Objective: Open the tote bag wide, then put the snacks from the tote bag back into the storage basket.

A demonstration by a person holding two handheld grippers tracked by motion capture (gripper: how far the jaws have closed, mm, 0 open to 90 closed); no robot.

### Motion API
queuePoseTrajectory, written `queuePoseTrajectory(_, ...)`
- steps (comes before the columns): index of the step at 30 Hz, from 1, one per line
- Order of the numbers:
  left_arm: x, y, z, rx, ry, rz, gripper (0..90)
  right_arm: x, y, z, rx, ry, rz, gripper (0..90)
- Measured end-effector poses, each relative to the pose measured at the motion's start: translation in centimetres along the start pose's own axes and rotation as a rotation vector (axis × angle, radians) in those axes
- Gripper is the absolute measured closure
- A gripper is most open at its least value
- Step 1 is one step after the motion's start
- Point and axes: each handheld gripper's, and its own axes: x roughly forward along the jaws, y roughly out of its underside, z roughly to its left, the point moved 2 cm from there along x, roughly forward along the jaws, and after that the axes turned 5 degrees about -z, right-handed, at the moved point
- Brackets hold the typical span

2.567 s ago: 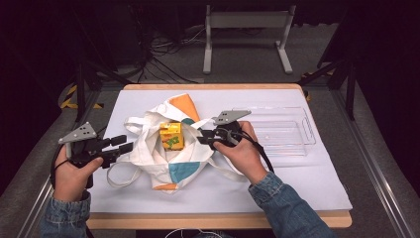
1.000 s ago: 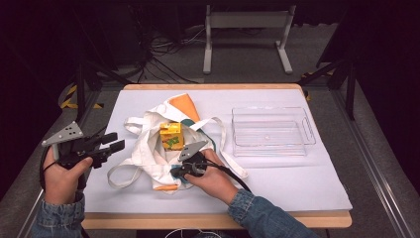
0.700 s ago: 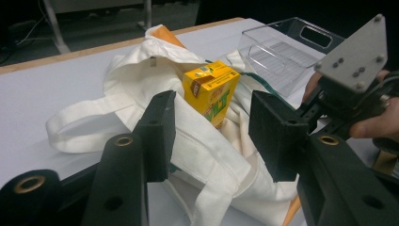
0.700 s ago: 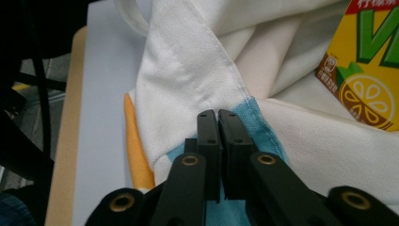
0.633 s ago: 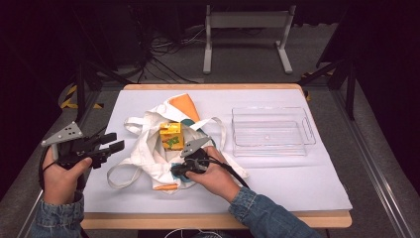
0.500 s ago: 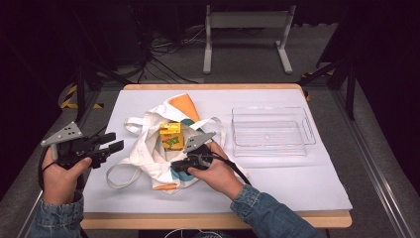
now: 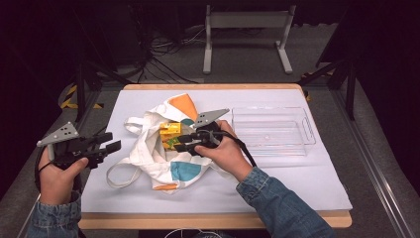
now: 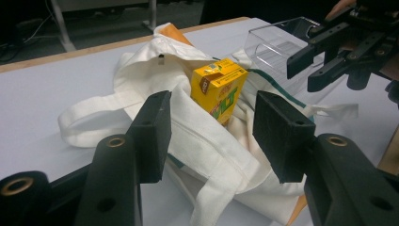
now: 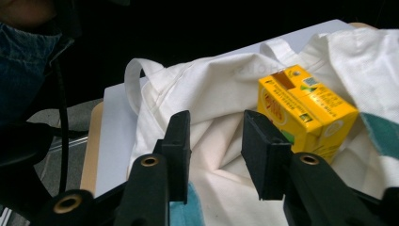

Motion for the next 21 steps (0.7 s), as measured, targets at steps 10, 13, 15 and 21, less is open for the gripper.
queuePoseTrajectory(10, -0.3, 0.0, -0.1, -0.006, -0.008, -0.003, 43.3, 0.4, -1.6, -1.4, 0.011, 0.082, -0.011, 38.9)
queuePoseTrajectory(13, -0.3, 0.1, 0.0, -0.007, -0.010, 0.000, 43.2, 0.6, -2.0, -1.8, 0.006, 0.094, -0.010, 37.7)
queuePoseTrajectory(15, -0.4, 0.1, 0.0, -0.007, -0.011, -0.002, 43.2, 0.8, -2.3, -2.1, 0.001, 0.096, -0.010, 36.5)
queuePoseTrajectory(21, -0.3, 0.0, 0.1, -0.003, -0.007, -0.003, 43.1, 1.6, -2.9, -2.9, -0.021, 0.060, -0.025, 33.5)
